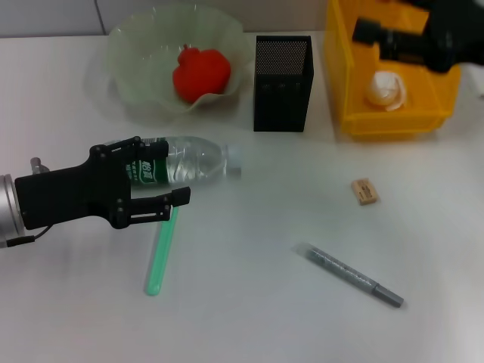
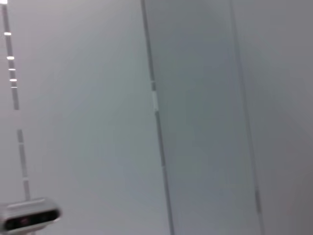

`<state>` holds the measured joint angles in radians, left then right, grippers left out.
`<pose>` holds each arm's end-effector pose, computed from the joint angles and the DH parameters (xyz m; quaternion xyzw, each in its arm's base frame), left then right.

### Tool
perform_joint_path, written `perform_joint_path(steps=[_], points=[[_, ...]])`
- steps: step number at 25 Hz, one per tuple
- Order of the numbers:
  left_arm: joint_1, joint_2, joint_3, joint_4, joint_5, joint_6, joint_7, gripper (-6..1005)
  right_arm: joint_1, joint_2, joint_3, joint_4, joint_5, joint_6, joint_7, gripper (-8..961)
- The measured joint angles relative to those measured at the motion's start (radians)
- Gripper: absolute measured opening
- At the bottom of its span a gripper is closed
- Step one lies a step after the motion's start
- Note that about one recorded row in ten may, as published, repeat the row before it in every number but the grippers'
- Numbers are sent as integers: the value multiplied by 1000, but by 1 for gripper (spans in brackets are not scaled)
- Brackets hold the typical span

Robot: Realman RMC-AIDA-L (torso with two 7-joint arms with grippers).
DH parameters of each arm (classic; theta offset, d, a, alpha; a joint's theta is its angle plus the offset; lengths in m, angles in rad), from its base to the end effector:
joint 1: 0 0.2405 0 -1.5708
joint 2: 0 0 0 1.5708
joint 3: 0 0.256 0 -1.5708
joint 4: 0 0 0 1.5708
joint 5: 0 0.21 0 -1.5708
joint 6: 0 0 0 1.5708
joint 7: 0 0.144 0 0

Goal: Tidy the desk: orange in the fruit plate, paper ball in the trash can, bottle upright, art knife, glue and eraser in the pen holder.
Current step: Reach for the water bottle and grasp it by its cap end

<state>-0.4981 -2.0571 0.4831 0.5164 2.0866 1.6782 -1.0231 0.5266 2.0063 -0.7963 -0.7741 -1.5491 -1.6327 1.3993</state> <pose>-0.2858 0.2993 0.0015 -0.9404 -0.1253 -0.2771 0.1522 0.2088 0.3557 0.0702 -0.8984 0.1119 0.3863 0.1766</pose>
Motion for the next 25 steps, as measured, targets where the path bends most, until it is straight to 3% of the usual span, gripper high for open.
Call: perform_joint_path(steps=[5,11,25], points=[[-3,0,0,0,0,0,0,782,-17,1,-8,92,-2,-23,-88,831],[-14,0,0,0,2,0,0,781,-55,24,-10,159,-10,-29,-193,830],[-20,0,0,-2,6,0,-2,776,-70,43,-12,286,-87,8,-350,830]])
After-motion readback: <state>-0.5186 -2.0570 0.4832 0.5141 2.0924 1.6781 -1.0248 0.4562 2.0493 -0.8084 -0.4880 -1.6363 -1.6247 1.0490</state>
